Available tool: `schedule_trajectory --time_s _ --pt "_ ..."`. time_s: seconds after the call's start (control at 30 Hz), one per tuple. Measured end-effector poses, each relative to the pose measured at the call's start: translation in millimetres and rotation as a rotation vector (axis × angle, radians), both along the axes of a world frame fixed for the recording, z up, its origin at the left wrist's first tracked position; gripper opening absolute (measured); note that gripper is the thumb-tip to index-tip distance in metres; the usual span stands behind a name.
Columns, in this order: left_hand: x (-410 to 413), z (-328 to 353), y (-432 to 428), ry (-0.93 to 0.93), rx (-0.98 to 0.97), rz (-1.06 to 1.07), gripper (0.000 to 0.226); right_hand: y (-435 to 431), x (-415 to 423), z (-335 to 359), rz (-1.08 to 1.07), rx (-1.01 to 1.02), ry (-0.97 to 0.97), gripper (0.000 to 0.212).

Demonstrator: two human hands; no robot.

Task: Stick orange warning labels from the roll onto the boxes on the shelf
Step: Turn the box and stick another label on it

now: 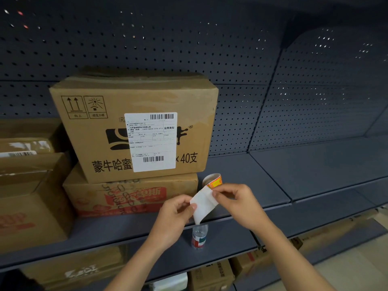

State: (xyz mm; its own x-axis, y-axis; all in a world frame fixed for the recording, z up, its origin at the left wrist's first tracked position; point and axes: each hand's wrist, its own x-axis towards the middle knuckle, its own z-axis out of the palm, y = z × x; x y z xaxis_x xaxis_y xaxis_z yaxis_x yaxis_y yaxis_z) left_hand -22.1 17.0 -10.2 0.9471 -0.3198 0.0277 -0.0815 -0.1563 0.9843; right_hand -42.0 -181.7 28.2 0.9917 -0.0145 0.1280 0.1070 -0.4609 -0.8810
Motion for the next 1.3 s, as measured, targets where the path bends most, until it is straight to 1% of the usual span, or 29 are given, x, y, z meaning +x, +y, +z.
schedule_trajectory --time_s 0.1,0.17,0.27,0.37,0.47,0.53,0.57,0.6,0.67,0.73,0.83,0.9,1.0,1.13,1.2,1.3 --pt "1 0 3 -0.012 0.091 0.036 0.014 1 1 8 -0.148 0.082 -0.062 0.027" --pt "-1 2 4 -0.028 0.169 0.056 0.013 1 2 12 -0.212 0.128 -0.095 0.029" --pt "-3 6 6 -0.03 0.25 0.063 0.015 1 3 15 -0.282 0.159 -0.14 0.026" --pt "-5 8 9 -0.02 0.317 0.035 0.009 2 4 18 -0.329 0.185 -0.187 0.02" --pt "-9 11 10 -0.029 0.319 0.058 0.012 5 4 20 -0.332 0.176 -0.23 0.016" --pt "-10 19 11 -0.033 0.258 0.101 0.01 10 3 20 -0.311 0.157 -0.279 0.016" --pt "-11 26 11 -0.007 0.197 0.106 0.007 12 2 20 -0.297 0.136 -0.31 0.016" --pt "-12 34 11 0.06 0.095 0.1 0.008 15 2 20 -0.284 0.109 -0.345 0.015" --pt "-14 51 8 0.254 -0.179 0.093 0.014 20 1 19 -0.242 0.037 -0.429 0.014" --pt "-13 64 8 0.362 -0.349 0.119 0.023 24 -2 18 -0.175 -0.059 -0.525 0.015" --pt "-8 74 7 0.414 -0.446 0.154 0.032 28 -5 15 -0.069 -0.15 -0.623 0.015" --pt "-4 77 9 0.43 -0.464 0.164 0.033 29 -6 14 -0.015 -0.179 -0.63 0.014" --pt "-1 77 10 0.399 -0.432 0.167 0.026 28 -8 12 0.049 -0.241 -0.632 0.016" --pt "0 77 9 0.28 -0.307 0.184 0.008 25 -9 11 0.085 -0.274 -0.644 0.016" --pt "1 77 9 0.202 -0.248 0.205 0.008 23 -10 13 0.082 -0.269 -0.64 0.019" --pt "0 79 7 0.064 -0.178 0.224 0.01 20 -12 16 0.056 -0.197 -0.589 0.031"
